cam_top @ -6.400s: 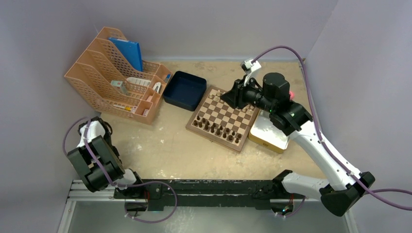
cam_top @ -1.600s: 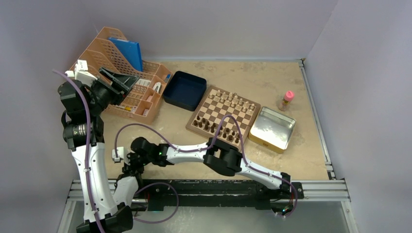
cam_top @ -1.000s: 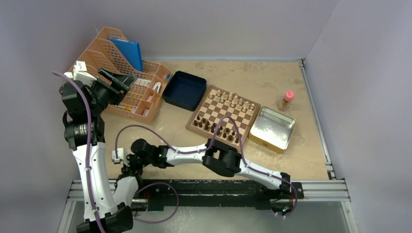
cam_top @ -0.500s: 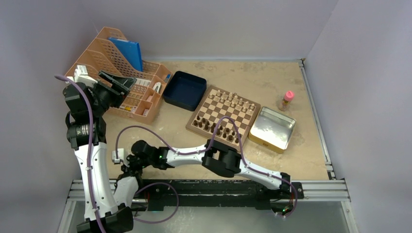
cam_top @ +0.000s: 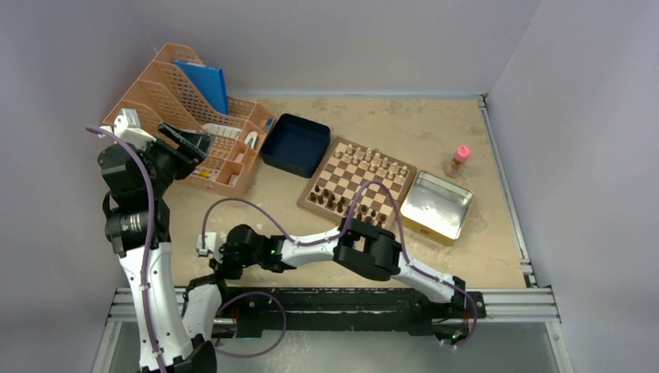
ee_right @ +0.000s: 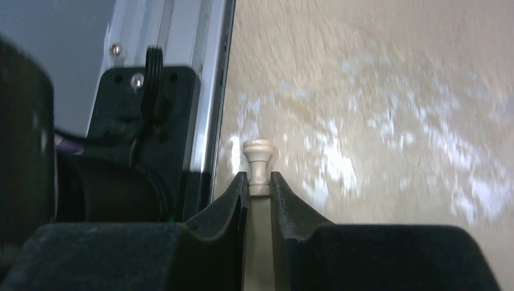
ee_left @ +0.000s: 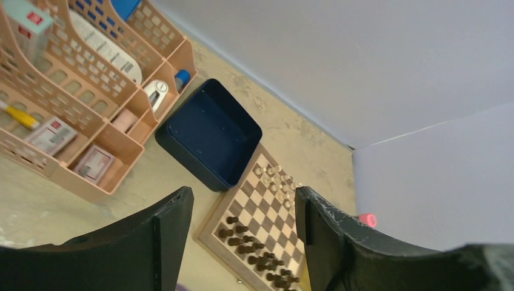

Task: Set up the chess pieces on the board
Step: Pick up the chess piece at the center of the board, then place the chess piece on the chessboard.

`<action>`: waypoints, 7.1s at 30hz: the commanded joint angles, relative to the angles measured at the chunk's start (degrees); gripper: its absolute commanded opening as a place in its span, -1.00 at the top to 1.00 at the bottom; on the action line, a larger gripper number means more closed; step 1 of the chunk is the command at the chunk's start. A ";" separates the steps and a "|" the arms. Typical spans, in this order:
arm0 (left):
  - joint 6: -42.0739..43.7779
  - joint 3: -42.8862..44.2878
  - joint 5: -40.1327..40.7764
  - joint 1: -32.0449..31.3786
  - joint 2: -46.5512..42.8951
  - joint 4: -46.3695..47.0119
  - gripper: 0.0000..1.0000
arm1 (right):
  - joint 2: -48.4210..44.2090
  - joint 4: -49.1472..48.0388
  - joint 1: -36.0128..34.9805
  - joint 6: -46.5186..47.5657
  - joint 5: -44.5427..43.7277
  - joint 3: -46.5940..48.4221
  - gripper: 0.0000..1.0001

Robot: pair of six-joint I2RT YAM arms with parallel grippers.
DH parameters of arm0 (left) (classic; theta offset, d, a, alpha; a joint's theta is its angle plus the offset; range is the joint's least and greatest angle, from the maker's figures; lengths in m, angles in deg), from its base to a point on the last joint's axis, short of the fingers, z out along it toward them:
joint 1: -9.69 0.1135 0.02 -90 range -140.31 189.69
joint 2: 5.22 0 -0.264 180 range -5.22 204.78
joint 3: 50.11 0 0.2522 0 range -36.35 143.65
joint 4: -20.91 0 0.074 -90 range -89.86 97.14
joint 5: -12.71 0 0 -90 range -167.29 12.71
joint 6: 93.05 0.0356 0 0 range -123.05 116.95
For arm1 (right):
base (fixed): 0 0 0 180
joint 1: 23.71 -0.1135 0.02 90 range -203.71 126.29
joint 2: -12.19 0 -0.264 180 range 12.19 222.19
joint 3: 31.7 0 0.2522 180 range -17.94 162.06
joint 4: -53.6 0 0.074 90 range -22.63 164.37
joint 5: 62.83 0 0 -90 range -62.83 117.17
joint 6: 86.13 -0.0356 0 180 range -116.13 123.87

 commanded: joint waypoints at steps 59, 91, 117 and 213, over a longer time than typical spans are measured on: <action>-17.33 -40.06 -29.91 -2.95 -13.46 7.20 0.03 | -48.29 11.90 8.41 -24.24 -27.60 -30.40 0.74; -26.68 -42.62 -27.53 -2.95 -15.42 10.18 0.57 | -47.37 7.85 8.43 -23.91 -27.61 -29.67 0.71; -52.88 -39.64 -20.97 -2.95 -24.77 1.62 1.00 | -59.25 -16.69 8.41 -25.79 -32.37 -45.70 0.13; 18.98 -28.34 -32.93 -2.91 -17.04 0.18 -0.39 | -47.19 39.46 36.59 -8.25 -32.68 -27.44 0.83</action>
